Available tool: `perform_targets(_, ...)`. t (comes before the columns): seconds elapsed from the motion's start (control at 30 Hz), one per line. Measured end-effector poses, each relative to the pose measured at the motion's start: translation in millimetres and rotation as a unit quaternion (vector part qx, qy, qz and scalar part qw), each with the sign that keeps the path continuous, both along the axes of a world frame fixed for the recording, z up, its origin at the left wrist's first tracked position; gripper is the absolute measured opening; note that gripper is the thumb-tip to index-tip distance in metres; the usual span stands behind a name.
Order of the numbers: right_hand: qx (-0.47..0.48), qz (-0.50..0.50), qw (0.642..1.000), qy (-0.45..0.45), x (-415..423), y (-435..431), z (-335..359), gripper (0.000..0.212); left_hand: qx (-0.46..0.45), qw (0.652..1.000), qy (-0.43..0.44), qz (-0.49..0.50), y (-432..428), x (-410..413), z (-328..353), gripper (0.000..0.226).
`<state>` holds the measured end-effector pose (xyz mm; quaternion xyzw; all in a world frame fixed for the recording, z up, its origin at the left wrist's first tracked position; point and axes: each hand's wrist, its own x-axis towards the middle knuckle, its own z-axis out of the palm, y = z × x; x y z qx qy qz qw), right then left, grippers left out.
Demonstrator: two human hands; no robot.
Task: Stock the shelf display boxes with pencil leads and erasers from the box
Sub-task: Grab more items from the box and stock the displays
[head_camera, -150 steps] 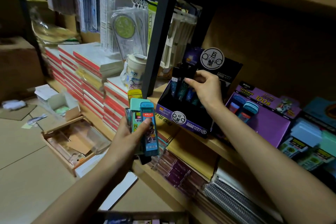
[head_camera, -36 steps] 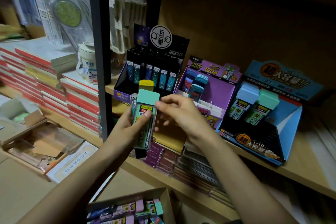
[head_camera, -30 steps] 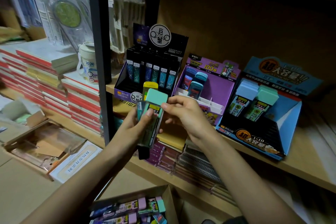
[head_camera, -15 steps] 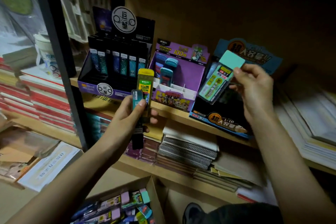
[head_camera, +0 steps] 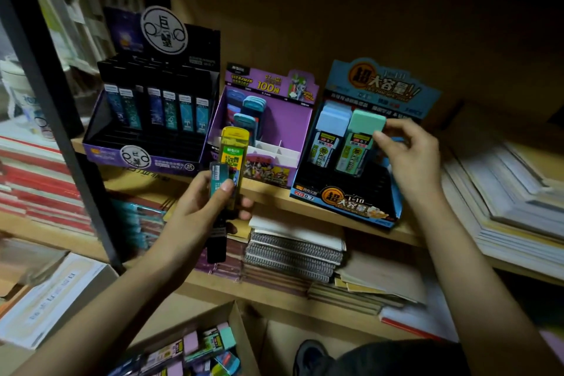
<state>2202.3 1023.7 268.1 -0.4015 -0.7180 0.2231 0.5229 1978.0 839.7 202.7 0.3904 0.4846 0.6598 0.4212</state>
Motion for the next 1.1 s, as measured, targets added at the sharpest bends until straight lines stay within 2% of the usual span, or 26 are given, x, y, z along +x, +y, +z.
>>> perform_targets(0.23, -0.064, -0.075, 0.995, -0.020, -2.9, 6.5, -14.9, 0.015, -0.004, 1.000, 0.004, 0.008, -2.7, -0.1, 1.9, 0.043)
perform_targets(0.43, -0.040, -0.149, 0.980, -0.130, -2.6, -1.6, -8.5, 0.017, -0.007, 1.000, 0.003, 0.009, -4.1, 0.9, 1.6, 0.038)
perform_targets(0.53, 0.029, -0.181, 0.969, -0.167, -7.2, -16.7, 2.3, 0.020, -0.002, 1.000, 0.004, 0.009, -4.5, 0.4, 1.8, 0.036)
perform_targets(0.6, 0.080, -0.129, 0.980, -0.132, -17.6, -30.8, 9.6, 0.017, 0.004, 1.000, 0.001, 0.013, -4.2, -0.6, 2.0, 0.037)
perform_targets(0.67, 0.063, -0.039, 0.992, -0.100, -37.8, -50.7, 10.2, 0.011, 0.007, 1.000, 0.002, 0.013, -4.3, -1.5, 2.3, 0.037)
perform_targets(0.73, -0.053, 0.086, 0.993, -0.059, -63.9, -72.9, 5.1, 0.009, 0.010, 1.000, 0.006, 0.006, -5.3, -2.3, 2.7, 0.034)
perform_targets(0.83, -0.178, 0.216, 0.959, -0.032, -96.9, -95.5, -1.6, 0.014, 0.016, 1.000, -0.002, -0.012, -8.3, -3.1, 4.0, 0.027)
perform_targets(0.93, -0.206, 0.261, 0.943, 0.005, -115.5, -104.4, 0.7, 0.010, 0.012, 1.000, 0.000, -0.020, -11.5, -6.6, 5.8, 0.026)
perform_targets(1.1, -0.212, 0.241, 0.947, 0.029, -129.9, -101.9, 10.8, 0.012, 0.011, 1.000, 0.016, -0.002, -19.6, -20.3, 9.0, 0.031)
